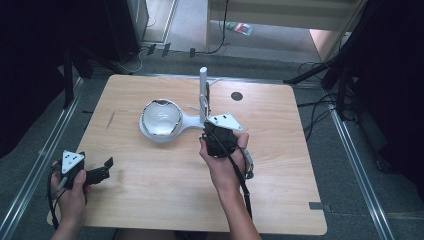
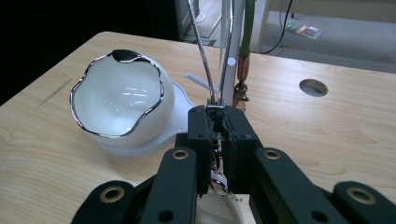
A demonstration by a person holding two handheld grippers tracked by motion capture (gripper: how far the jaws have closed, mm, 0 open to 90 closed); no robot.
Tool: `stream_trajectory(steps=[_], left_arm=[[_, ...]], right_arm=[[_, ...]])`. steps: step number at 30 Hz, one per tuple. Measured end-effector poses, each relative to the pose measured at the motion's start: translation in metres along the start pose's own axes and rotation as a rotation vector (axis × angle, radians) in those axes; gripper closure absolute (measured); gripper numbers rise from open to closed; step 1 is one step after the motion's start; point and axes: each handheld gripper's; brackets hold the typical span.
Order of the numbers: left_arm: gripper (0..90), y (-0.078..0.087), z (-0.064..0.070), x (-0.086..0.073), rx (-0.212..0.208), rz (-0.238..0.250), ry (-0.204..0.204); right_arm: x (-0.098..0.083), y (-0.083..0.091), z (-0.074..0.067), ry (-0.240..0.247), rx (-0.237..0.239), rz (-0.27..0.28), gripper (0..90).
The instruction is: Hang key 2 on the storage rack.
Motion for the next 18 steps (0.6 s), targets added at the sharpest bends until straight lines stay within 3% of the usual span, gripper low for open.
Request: stream_trajectory(steps=[18], left_arm=[[1.3, 0.0, 0.0, 0.0, -0.002, -0.002, -0.001]], right_arm=[[0.0, -0.032, 0.006, -0.046, -0.005, -0.042, 84.1]])
Point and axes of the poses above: each handheld gripper's, and its own axes: y roughly backward along the jaws, x roughly out of its top, z roughly to its right, and after that the axes turned 11 degrees about -z, right-handed
